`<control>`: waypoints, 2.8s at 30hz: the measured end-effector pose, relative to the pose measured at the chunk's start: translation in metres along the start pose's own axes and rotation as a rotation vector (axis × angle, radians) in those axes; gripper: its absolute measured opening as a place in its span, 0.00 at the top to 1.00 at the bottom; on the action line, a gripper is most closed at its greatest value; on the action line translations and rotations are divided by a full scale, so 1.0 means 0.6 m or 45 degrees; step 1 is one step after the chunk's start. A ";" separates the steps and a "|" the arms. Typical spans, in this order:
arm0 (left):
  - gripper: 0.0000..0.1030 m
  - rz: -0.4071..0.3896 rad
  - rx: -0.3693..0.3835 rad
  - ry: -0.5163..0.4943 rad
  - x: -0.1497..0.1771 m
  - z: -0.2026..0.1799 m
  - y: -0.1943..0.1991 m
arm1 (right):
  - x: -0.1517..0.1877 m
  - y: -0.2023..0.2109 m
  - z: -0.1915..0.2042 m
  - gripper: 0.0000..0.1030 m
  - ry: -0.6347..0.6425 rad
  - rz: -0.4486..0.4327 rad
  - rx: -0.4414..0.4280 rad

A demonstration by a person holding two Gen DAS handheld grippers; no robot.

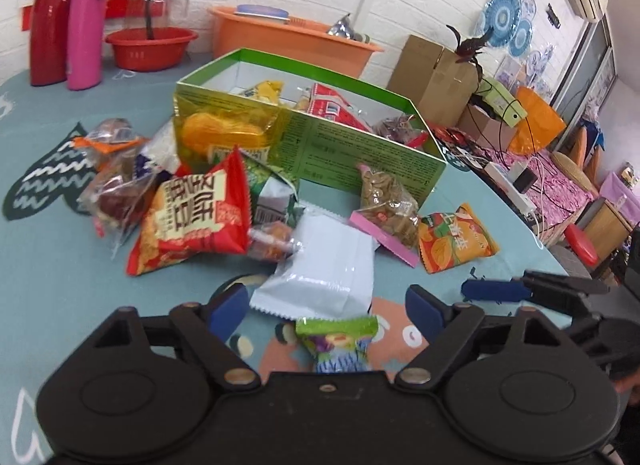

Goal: Organize snacks
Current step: 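Grasp the white snack packet with the left tool, then lower the white packet into the green box and release, then grasp the small red packet with the left tool while the right tool grasps the blue-green candy packet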

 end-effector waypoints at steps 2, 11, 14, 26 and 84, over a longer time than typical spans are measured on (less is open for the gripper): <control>0.00 0.010 0.012 0.020 -0.009 0.006 -0.017 | 0.002 -0.014 0.013 0.00 -0.005 0.015 -0.020; 0.17 0.090 0.073 0.065 -0.022 0.023 -0.060 | -0.026 -0.095 0.038 0.00 -0.062 0.021 0.030; 0.34 0.090 0.121 0.106 -0.015 0.021 -0.061 | -0.026 -0.104 0.042 0.00 -0.024 -0.007 0.056; 0.37 -0.097 0.098 0.035 -0.065 -0.032 0.035 | -0.064 -0.024 0.083 0.20 0.095 -0.141 -0.012; 0.00 -0.055 -0.079 0.069 -0.026 0.028 0.050 | -0.010 -0.030 0.061 0.00 0.051 0.014 -0.121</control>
Point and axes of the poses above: each gripper's, at about its wrist camera, not at the fingertips, and y roughly against the way its jaws point, z to its left, x to its underside, the point moved 5 cm from there along -y, roughly the way its jaws point, and after that the axes turned 10 degrees about -y, right-handed, at the moved point
